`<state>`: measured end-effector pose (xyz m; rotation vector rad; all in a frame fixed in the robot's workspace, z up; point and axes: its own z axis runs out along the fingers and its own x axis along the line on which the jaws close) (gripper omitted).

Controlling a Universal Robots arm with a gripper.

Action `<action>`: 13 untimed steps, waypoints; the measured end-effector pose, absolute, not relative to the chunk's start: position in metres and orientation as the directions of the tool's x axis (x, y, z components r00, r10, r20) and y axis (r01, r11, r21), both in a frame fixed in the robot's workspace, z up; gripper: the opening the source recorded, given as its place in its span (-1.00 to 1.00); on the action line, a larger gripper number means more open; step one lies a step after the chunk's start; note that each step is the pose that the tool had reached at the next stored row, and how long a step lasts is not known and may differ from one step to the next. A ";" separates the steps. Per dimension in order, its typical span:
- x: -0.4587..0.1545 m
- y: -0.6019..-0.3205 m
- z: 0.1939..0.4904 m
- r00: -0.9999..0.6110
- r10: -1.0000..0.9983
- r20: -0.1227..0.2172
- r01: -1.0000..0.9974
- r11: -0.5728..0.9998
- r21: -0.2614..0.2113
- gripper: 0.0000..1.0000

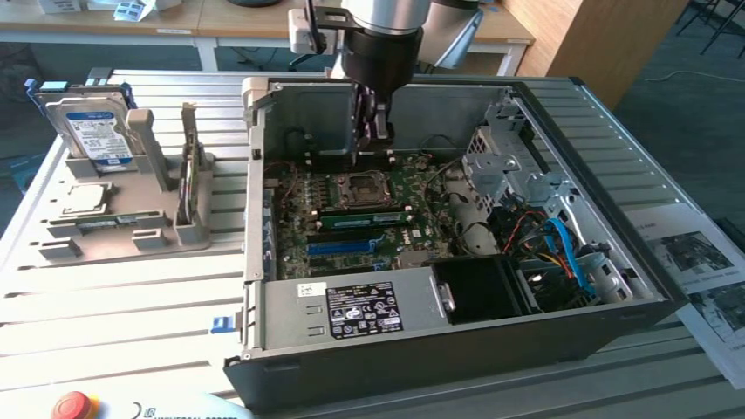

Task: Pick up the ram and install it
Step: 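Press down the ram until it locks into place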

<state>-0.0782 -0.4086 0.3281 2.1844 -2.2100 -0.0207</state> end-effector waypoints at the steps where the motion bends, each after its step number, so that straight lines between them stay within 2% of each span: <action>1: -0.077 -0.409 0.328 -0.011 -1.000 0.015 -0.999 0.012 0.033 -0.80; 13: -0.072 -0.409 0.328 -0.011 -1.000 0.015 -0.999 0.012 0.033 -0.80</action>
